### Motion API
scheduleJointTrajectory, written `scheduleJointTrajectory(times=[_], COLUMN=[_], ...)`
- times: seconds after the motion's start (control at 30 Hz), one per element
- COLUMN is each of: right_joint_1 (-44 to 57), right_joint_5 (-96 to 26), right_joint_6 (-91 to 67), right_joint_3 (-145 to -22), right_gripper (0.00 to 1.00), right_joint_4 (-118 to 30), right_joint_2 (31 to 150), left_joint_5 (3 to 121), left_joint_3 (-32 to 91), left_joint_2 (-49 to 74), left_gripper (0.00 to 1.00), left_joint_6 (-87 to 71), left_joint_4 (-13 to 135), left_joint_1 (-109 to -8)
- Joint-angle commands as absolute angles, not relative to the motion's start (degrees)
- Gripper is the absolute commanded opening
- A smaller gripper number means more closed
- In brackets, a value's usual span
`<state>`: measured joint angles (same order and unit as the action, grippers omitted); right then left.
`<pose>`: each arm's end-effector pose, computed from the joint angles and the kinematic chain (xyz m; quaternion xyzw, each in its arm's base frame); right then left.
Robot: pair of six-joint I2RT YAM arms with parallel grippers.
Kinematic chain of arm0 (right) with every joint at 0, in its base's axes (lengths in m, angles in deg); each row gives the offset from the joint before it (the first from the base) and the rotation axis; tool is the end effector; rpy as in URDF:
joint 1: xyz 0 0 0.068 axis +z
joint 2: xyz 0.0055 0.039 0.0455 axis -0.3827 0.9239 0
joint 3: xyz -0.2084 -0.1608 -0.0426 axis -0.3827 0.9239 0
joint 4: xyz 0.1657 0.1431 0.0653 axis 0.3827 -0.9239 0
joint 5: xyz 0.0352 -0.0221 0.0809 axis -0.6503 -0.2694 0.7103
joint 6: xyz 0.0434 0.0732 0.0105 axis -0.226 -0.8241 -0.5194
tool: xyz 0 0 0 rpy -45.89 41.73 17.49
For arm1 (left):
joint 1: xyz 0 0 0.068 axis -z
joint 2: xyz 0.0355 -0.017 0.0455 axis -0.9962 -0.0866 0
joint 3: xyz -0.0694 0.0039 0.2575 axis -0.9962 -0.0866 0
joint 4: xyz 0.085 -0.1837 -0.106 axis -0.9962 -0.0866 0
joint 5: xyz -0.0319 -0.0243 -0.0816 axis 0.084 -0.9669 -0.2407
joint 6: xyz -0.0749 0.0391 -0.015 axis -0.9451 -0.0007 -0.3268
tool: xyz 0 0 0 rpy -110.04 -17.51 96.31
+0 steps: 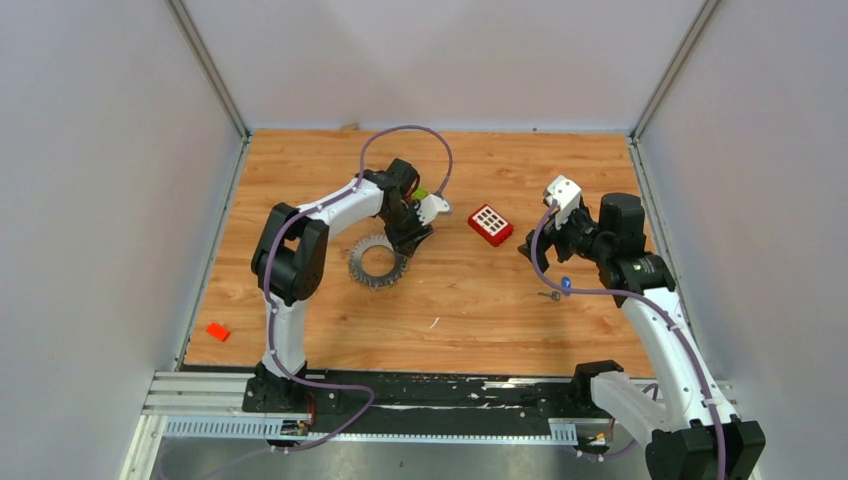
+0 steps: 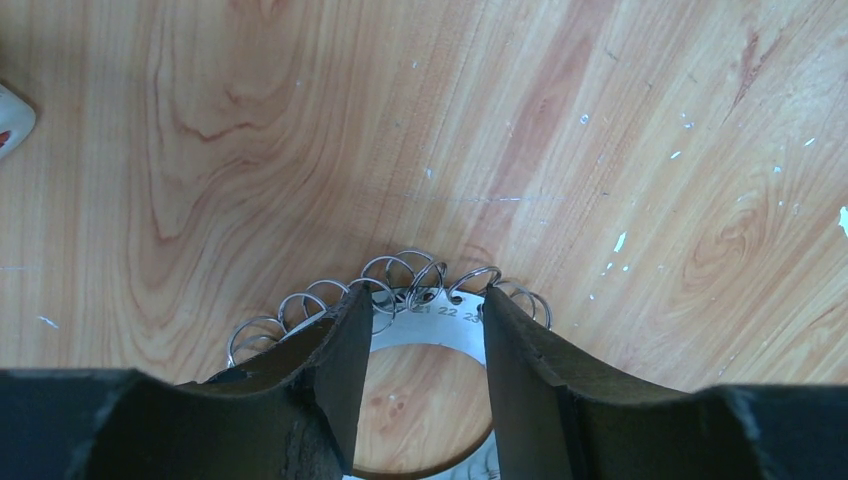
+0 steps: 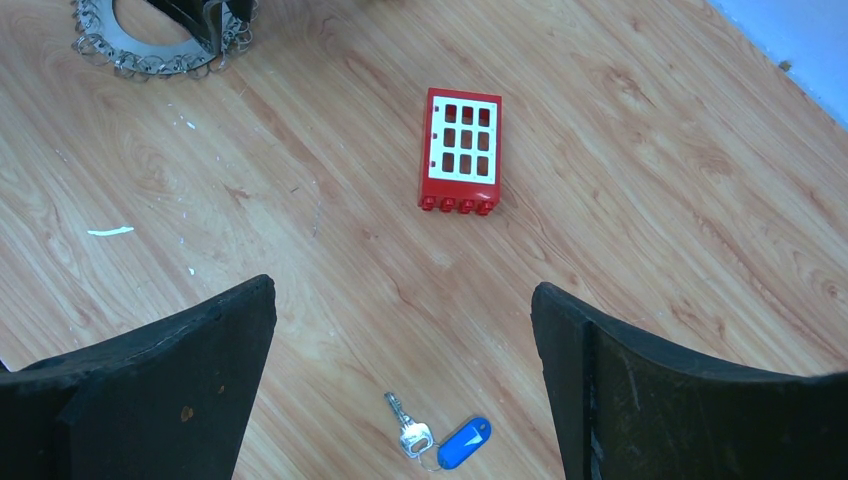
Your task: Put the keys on the keyring
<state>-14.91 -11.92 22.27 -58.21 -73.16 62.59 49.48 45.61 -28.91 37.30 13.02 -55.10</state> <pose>0.1877 0.0638 0.2933 -0.3744 0.7702 0.1485 0.4946 0.3228 -0.2169 0.1576 0.5332 0.8157 -0.1749 0.1406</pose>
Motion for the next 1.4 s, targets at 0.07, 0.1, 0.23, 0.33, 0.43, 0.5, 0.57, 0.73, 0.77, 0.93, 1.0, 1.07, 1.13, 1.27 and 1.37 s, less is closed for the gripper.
scheduleJointTrajectory(times=[0.07, 0.1, 0.23, 0.33, 0.43, 0.5, 0.57, 0.73, 0.77, 0.93, 1.0, 1.07, 1.13, 1.27, 1.37], right_joint_1=[-14.59, -14.59, -14.51, -14.51, -14.51, -14.55, -14.42, -14.35, -14.29, -14.11, -14.06, -13.99, -13.98, -13.91, -13.89], right_joint_5=[-11.16, -11.16, -11.08, -11.12, -11.16, -11.16, -11.18, -11.24, -11.24, -11.42, -11.42, -11.42, -11.46, -11.52, -11.51], right_joint_6=[23.16, 23.27, 23.32, 23.27, 23.49, 23.50, 23.43, 23.70, 23.70, 23.94, 24.02, 24.06, 24.09, 24.20, 24.29], right_joint_3=[-58.47, -58.43, -58.50, -58.51, -58.51, -58.51, -58.50, -58.59, -58.55, -58.55, -58.60, -58.59, -58.55, -58.60, -58.68], right_gripper=[1.00, 1.00, 1.00, 1.00, 1.00, 1.00, 1.00, 1.00, 1.00, 1.00, 1.00, 1.00, 1.00, 1.00, 1.00], right_joint_4=[-72.94, -72.99, -73.22, -73.17, -73.26, -73.22, -73.35, -73.45, -73.50, -73.64, -73.70, -73.73, -73.83, -73.93, -74.04], right_joint_2=[62.59, 62.59, 62.68, 62.67, 62.64, 62.73, 62.86, 63.03, 63.04, 63.33, 63.44, 63.47, 63.52, 63.71, 63.77], left_joint_5=[48.53, 48.53, 48.62, 48.41, 48.10, 48.01, 47.68, 46.87, 46.67, 44.83, 44.05, 43.27, 42.22, 41.09, 41.84], left_joint_3=[47.50, 47.55, 47.86, 48.06, 48.26, 48.30, 48.26, 48.42, 48.42, 48.87, 48.72, 48.70, 48.70, 47.86, 47.20], left_joint_2=[-29.98, -30.12, -30.61, -30.79, -30.75, -30.69, -30.73, -30.44, -30.31, -29.72, -29.26, -29.04, -28.69, -27.38, -26.66], left_gripper=[0.51, 0.51, 0.51, 0.49, 0.45, 0.41, 0.36, 0.29, 0.27, 0.17, 0.15, 0.12, 0.10, 0.08, 0.08], left_joint_6=[38.73, 38.78, 38.83, 38.74, 38.70, 38.62, 38.47, 38.41, 38.37, 38.30, 38.49, 38.72, 39.10, 39.98, 40.36], left_joint_4=[11.40, 11.31, 11.04, 10.81, 10.52, 10.59, 10.34, 10.07, 10.02, 9.20, 9.11, 8.78, 8.19, 8.43, 9.68], left_joint_1=[-55.06, -55.06, -55.06, -55.07, -55.06, -55.06, -55.06, -55.06, -55.06, -55.06, -55.06, -55.06, -55.06, -55.06, -55.06])
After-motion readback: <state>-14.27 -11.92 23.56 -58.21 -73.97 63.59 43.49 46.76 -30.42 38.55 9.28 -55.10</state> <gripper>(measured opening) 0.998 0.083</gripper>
